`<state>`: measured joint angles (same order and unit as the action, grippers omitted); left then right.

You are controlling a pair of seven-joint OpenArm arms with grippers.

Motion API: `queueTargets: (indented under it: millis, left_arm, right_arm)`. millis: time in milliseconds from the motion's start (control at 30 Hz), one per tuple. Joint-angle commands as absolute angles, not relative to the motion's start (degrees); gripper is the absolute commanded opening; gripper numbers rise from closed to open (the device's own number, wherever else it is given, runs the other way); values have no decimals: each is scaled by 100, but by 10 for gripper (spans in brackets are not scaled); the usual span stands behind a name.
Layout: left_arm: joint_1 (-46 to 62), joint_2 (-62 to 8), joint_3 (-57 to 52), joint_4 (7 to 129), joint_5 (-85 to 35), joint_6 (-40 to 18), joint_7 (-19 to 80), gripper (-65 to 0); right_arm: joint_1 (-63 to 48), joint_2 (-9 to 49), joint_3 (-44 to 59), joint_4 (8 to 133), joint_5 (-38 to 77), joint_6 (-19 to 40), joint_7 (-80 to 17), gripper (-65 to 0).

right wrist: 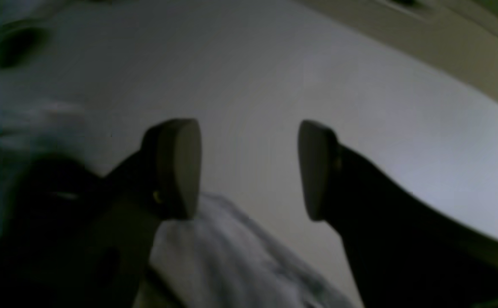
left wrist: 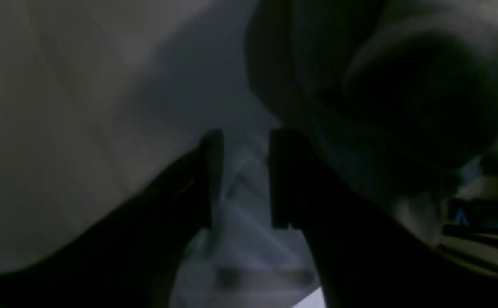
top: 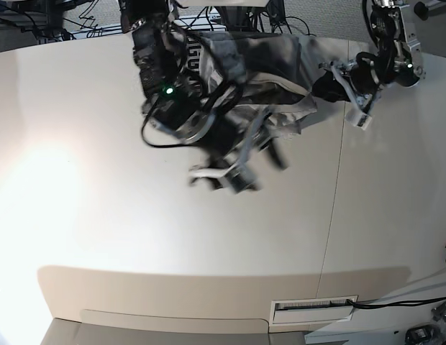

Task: Fold the T-shirt properly
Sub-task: 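Release the fabric and raise the right gripper away from the shirt, then move the left gripper to the bundle's edge and grasp it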

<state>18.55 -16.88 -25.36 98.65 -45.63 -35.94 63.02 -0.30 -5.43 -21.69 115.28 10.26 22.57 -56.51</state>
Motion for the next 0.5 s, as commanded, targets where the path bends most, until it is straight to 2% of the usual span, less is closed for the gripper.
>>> queueTargets:
  millis: [0, 67, 233, 467]
  left_arm:
    - [1811, -1796, -2744, 10125, -4829, -3769, 6171, -456]
    - [1813, -1793, -3124, 10398, -5118, -4000, 6184, -456]
    - [1817, -1793, -3942, 10973, -6219, -4000, 6541, -456]
    - [1857, -1706, -4025, 11225, -7041, -4000, 7057, -456]
  right_arm:
    - [45, -582, -1997, 11625, 1081, 2259, -5686, -296]
    - [43, -537, -1608, 11625, 1157, 2261, -6110, -296]
    - [-141, -89, -849, 11625, 1863, 2268, -6326, -296]
    - [-285, 362, -158, 11625, 2536, 2453, -6383, -296]
